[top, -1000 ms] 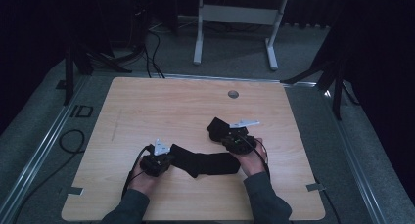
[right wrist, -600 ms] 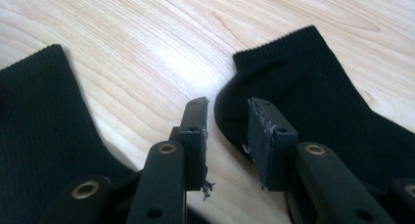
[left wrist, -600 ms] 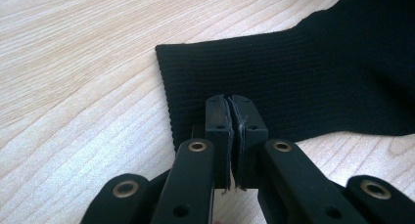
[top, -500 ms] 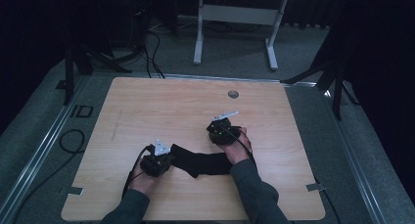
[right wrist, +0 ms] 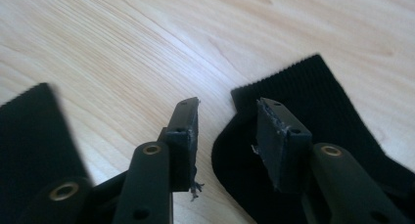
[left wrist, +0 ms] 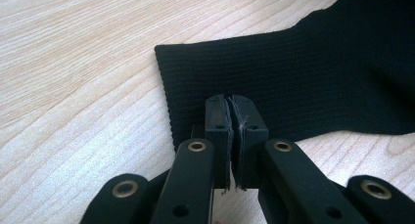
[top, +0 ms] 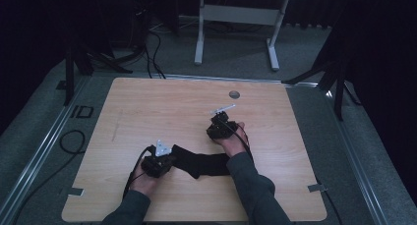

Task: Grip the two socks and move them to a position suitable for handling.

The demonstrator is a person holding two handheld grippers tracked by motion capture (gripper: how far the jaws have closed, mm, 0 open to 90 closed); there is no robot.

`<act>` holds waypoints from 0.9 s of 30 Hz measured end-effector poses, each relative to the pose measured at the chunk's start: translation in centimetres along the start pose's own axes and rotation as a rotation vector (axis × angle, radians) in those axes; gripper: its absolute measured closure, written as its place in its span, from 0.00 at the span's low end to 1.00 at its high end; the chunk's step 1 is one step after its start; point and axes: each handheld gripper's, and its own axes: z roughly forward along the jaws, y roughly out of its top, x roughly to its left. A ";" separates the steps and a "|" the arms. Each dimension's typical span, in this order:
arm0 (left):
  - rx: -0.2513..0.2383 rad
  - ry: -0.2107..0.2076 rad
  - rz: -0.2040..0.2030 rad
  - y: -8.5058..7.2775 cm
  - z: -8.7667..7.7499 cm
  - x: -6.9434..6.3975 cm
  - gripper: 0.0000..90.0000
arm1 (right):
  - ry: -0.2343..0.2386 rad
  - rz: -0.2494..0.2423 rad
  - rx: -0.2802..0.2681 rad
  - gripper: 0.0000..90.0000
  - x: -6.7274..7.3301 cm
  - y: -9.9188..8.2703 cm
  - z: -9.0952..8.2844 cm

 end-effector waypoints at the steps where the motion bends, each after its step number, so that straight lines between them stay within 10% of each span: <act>1: 0.000 0.000 0.000 0.0 0.0 0.0 0.96 | -0.003 0.010 0.014 0.64 0.0 0.0 0.3; 6: 0.001 -0.001 0.000 0.0 0.0 0.0 0.97 | -0.006 0.048 0.065 0.63 -0.2 -0.3 1.8; 16: 0.000 -0.008 0.000 0.0 0.0 0.1 0.96 | 0.013 0.050 0.095 0.97 0.2 -0.1 2.6; 27: 0.000 -0.006 0.003 0.0 0.0 0.0 0.96 | 0.072 0.009 0.099 0.99 1.3 -0.2 2.6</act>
